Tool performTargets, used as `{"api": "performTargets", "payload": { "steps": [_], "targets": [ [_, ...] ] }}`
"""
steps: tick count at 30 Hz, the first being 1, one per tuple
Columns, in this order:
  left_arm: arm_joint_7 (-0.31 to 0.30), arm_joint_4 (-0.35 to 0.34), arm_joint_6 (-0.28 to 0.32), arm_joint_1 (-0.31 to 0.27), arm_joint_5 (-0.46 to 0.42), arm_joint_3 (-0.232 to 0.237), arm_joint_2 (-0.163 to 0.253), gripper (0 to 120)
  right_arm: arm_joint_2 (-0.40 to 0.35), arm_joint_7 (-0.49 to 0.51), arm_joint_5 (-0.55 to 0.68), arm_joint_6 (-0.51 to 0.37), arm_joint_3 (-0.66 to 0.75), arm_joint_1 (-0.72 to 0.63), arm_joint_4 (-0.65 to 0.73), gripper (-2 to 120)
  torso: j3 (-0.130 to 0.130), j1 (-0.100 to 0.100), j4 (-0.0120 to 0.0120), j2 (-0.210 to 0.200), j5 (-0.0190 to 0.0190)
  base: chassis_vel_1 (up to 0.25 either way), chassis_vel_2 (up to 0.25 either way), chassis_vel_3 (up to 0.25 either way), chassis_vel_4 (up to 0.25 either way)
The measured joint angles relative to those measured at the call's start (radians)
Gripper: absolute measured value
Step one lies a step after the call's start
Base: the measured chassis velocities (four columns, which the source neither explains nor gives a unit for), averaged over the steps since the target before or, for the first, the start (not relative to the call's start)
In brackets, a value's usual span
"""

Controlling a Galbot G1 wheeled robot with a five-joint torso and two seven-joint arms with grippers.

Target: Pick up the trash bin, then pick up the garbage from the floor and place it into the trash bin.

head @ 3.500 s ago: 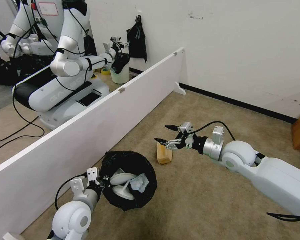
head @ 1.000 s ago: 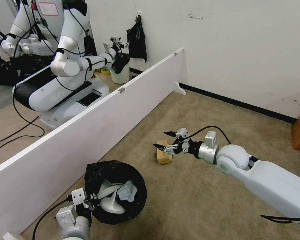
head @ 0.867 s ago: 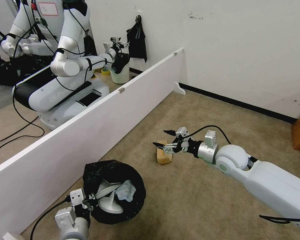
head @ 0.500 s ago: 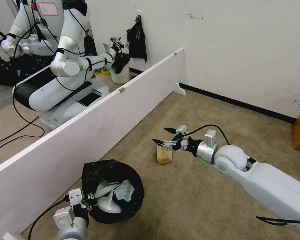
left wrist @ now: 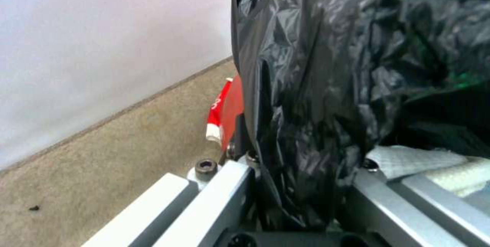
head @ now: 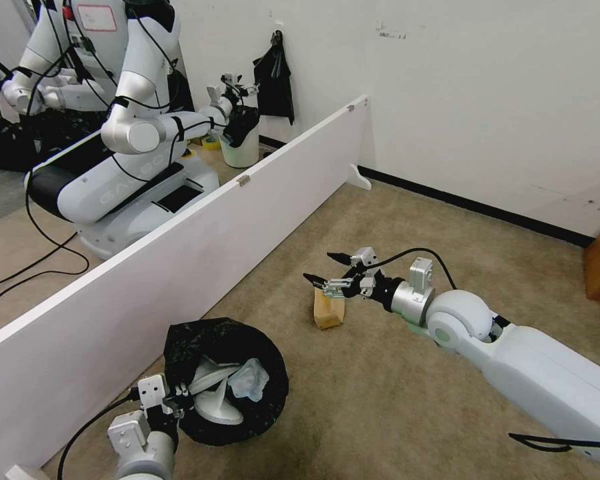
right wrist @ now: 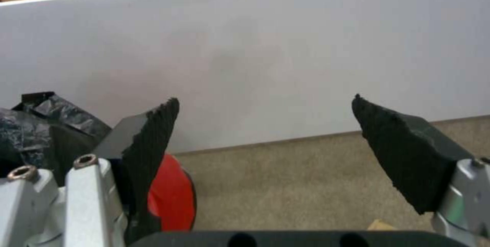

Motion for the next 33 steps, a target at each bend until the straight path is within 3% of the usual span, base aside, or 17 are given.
{"api": "performTargets", "payload": {
  "steps": [33],
  "targets": [
    [0.008, 0.001, 0.013, -0.01, -0.015, 0.004, -0.001, 0, -0.005, -0.006, 0.011, -0.007, -0.014, 0.028, -0.007, 88, 0.0, 0.0, -0.0001, 0.0, 0.0, 0.007, 0.004, 0.004, 0.004]
  ]
}}
